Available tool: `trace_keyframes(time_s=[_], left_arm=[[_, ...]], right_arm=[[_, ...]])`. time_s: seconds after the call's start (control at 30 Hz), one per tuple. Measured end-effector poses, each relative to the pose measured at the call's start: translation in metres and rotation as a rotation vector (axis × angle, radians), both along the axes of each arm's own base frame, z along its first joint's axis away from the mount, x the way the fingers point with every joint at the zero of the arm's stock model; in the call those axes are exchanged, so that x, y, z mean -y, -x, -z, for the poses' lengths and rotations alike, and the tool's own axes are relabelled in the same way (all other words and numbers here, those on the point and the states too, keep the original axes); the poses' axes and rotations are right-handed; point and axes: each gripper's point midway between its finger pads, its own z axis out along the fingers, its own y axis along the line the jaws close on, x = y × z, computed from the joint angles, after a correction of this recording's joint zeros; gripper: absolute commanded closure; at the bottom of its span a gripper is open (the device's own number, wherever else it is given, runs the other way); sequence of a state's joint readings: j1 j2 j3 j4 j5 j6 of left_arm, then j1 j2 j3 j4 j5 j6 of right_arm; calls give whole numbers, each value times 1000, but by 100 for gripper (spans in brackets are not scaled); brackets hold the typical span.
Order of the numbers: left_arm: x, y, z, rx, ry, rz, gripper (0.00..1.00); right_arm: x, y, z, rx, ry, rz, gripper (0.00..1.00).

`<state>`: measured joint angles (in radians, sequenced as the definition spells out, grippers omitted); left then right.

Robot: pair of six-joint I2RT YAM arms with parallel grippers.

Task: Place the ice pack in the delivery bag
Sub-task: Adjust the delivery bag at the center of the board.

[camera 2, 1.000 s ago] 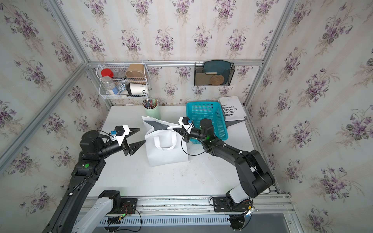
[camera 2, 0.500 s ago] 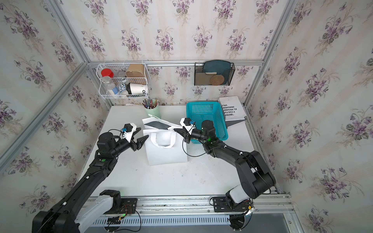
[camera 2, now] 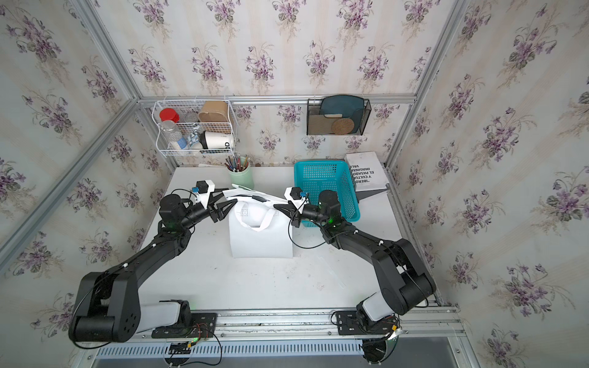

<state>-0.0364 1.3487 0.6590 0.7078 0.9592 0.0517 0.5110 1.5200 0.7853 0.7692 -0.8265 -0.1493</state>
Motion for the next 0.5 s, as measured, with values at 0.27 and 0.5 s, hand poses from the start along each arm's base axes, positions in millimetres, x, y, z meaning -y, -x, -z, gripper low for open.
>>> trace_keyframes(time_s=[0.27, 0.5], left_arm=[[15, 13, 7, -77, 44, 199, 49], [19, 23, 21, -122, 46, 269, 63]], right_arm=[[-3, -3, 1, -30, 3, -23, 100], [-5, -8, 1, -47, 9, -27, 100]])
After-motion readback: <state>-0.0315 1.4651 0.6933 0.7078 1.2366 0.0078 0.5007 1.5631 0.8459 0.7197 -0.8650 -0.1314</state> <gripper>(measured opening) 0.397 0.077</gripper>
